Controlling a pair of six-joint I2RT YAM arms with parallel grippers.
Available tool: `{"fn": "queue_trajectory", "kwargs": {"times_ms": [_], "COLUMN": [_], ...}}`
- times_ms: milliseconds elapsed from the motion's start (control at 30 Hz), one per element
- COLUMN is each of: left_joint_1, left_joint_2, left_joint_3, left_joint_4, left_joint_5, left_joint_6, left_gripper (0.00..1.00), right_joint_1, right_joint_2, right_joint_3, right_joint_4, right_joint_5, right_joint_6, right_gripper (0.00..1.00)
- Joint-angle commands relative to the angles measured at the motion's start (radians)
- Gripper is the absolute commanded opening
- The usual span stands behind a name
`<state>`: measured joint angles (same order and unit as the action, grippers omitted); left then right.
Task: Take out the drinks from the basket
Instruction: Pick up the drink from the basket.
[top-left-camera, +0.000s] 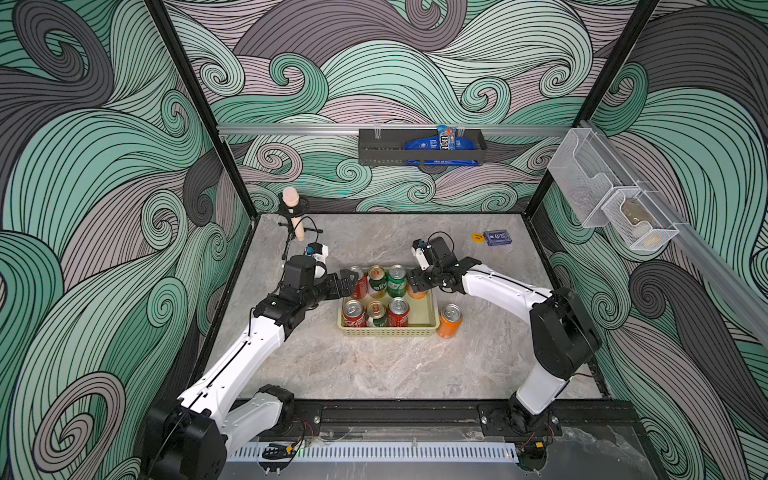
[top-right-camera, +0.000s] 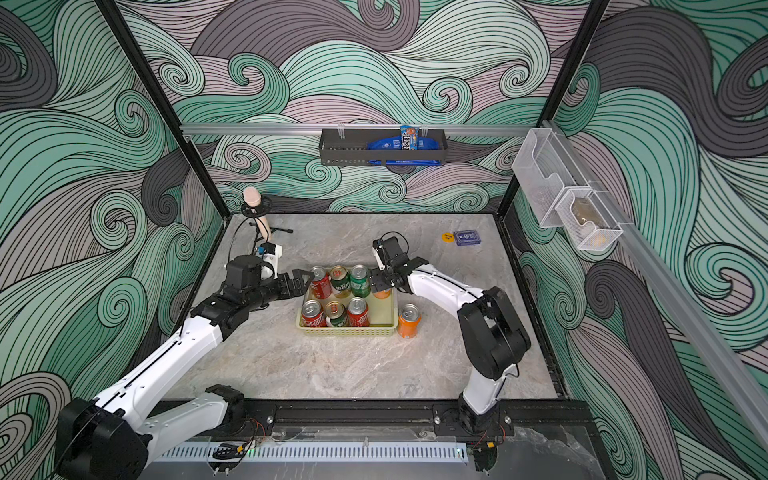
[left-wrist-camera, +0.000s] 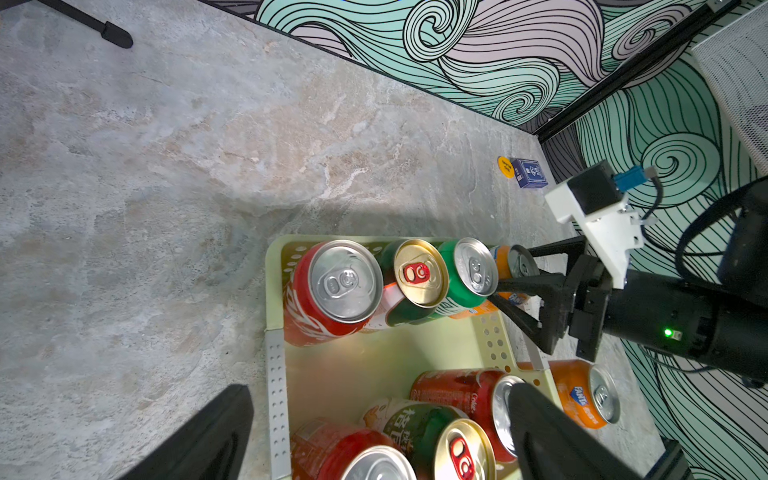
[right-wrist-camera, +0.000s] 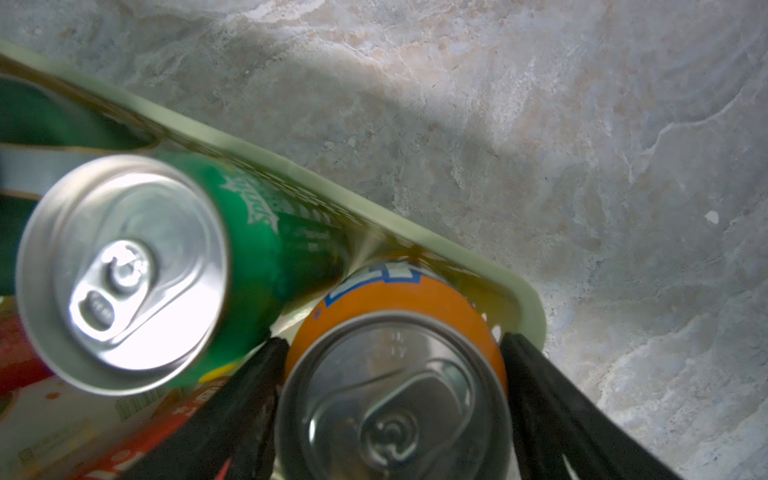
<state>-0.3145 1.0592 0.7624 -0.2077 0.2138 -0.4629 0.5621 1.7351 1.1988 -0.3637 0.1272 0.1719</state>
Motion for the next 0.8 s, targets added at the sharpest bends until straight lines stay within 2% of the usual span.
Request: {"fn": "queue_trajectory", "kwargs": {"times_ms": [0,300,633,767], "left_joint_1": [0.008,0.009,0.009,0.008], "left_joint_2": [-0.002,-0.001,-0.001,0.007], "left_joint_3": [-0.003,-0.012,0.002,0.012], "left_joint_4": [0.021,0.036,0.022,0.036], "left_joint_5": [0.014,0.029,0.037,0.084], "left_joint_6": [0.003,-0.003,0.001,-0.036], "left_gripper": [0.99,0.99,0.99,0.99], "right_joint_1": [0.013,0.015,0.013,0.009], "right_joint_2": [0.002,-0.054,-0.137,-0.169], "right_joint_3": [-0.002,-0.022,-0.032,-0.037], "right_joint_4": [0.013,0.013,0.012,0.011], "right_joint_5": [-0.008,0.006,0.034,0.035], "right_joint_6": [0.021,0.047,0.053,0.051], "right_gripper": [0.7,0.56,0.52,0.52]}}
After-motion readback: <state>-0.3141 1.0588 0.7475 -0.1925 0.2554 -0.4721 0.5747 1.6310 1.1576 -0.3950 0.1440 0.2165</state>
